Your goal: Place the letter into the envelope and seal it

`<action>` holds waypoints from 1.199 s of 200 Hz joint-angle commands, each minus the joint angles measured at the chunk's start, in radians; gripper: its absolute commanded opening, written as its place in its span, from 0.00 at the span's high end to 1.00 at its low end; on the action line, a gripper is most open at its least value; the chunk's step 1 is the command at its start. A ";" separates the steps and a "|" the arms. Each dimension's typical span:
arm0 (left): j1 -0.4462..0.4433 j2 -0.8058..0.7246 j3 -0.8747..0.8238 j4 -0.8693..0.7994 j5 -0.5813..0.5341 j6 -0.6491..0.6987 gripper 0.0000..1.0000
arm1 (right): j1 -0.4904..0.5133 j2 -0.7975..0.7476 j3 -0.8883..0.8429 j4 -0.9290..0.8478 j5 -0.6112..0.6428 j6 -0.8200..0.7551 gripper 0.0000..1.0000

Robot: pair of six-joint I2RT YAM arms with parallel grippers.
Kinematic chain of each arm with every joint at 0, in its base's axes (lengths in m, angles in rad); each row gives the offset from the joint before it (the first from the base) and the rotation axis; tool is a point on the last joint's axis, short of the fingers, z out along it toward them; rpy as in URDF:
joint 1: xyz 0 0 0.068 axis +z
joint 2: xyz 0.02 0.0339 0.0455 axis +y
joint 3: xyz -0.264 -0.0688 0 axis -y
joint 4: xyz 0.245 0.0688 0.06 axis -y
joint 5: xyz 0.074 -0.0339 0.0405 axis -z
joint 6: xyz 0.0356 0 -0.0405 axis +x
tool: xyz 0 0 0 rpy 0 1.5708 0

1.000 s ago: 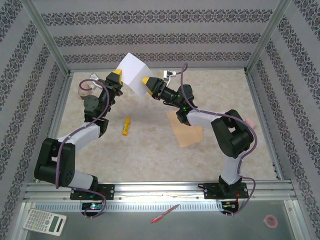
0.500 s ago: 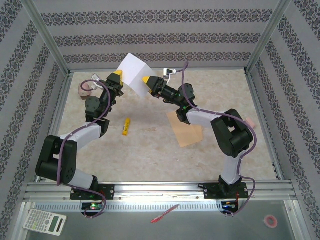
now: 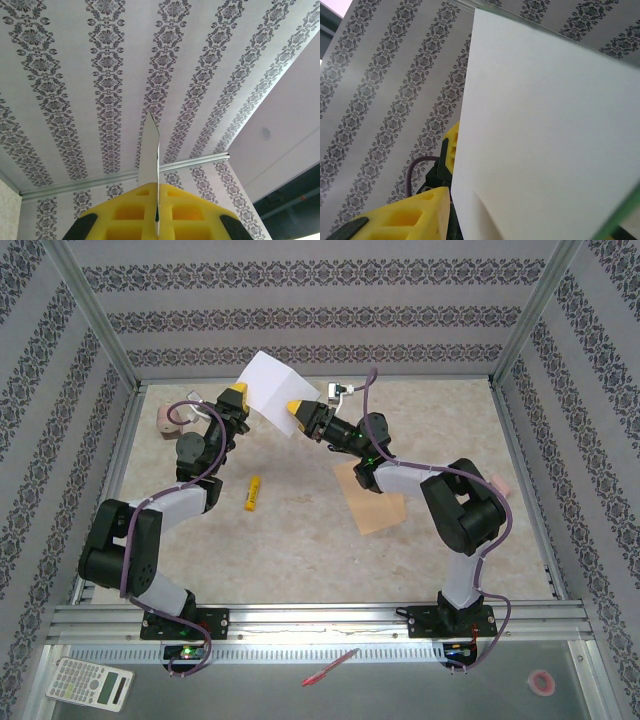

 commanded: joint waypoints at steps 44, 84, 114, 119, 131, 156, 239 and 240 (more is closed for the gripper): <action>-0.007 0.011 -0.004 0.116 -0.022 -0.018 1.00 | -0.010 -0.039 -0.015 0.088 0.017 -0.003 0.80; -0.008 0.026 -0.022 0.139 -0.027 -0.025 1.00 | -0.016 -0.054 -0.019 0.096 0.006 0.003 0.98; -0.007 0.017 -0.026 0.116 -0.018 -0.001 0.90 | -0.018 -0.080 -0.017 0.071 -0.005 -0.014 1.00; -0.007 0.013 -0.026 0.110 -0.013 0.008 0.88 | -0.019 -0.083 -0.016 0.064 -0.008 -0.017 1.00; -0.006 0.004 -0.029 0.087 -0.004 0.027 0.81 | -0.023 -0.089 -0.013 0.055 -0.016 -0.017 1.00; -0.001 -0.012 -0.030 0.040 0.023 0.067 0.53 | -0.038 -0.113 -0.018 0.038 -0.033 -0.014 1.00; 0.087 -0.115 -0.070 -0.124 0.157 0.176 0.06 | -0.130 -0.292 -0.015 -0.317 -0.154 -0.175 1.00; 0.087 -0.120 -0.069 -0.134 0.161 0.180 0.06 | -0.131 -0.294 -0.014 -0.326 -0.157 -0.181 1.00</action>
